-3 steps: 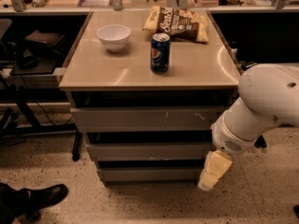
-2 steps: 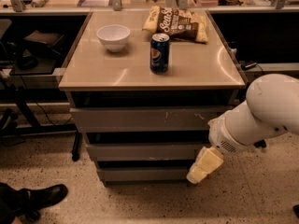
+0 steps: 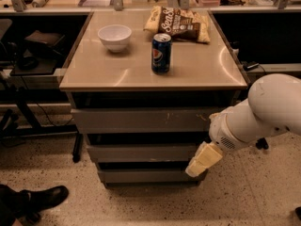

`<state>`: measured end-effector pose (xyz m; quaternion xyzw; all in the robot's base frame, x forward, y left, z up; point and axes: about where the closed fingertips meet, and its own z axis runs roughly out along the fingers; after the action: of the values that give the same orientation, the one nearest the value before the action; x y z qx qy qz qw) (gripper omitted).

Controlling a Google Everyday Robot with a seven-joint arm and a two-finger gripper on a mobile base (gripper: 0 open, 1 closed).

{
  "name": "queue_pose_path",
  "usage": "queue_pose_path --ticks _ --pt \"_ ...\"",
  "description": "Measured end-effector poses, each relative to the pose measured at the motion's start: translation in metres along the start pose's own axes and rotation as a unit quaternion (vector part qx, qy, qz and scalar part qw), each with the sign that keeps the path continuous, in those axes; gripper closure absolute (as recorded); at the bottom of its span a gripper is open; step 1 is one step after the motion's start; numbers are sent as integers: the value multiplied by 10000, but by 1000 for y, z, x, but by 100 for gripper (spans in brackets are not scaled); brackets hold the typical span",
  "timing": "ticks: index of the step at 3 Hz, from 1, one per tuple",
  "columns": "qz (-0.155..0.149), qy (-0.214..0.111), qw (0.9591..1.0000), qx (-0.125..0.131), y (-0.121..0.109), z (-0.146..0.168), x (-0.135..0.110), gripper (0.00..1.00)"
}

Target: Open middle drawer

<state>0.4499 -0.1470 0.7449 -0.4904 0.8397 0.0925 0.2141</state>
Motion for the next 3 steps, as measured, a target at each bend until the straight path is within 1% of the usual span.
queue_pose_path --ticks 1,2,3 --pt "-60 -140 9998 143 7 17 -7 0" --pt "-430 -499 9976 202 37 57 -34 0" --pt "-480 -754 9948 486 28 56 -52 0"
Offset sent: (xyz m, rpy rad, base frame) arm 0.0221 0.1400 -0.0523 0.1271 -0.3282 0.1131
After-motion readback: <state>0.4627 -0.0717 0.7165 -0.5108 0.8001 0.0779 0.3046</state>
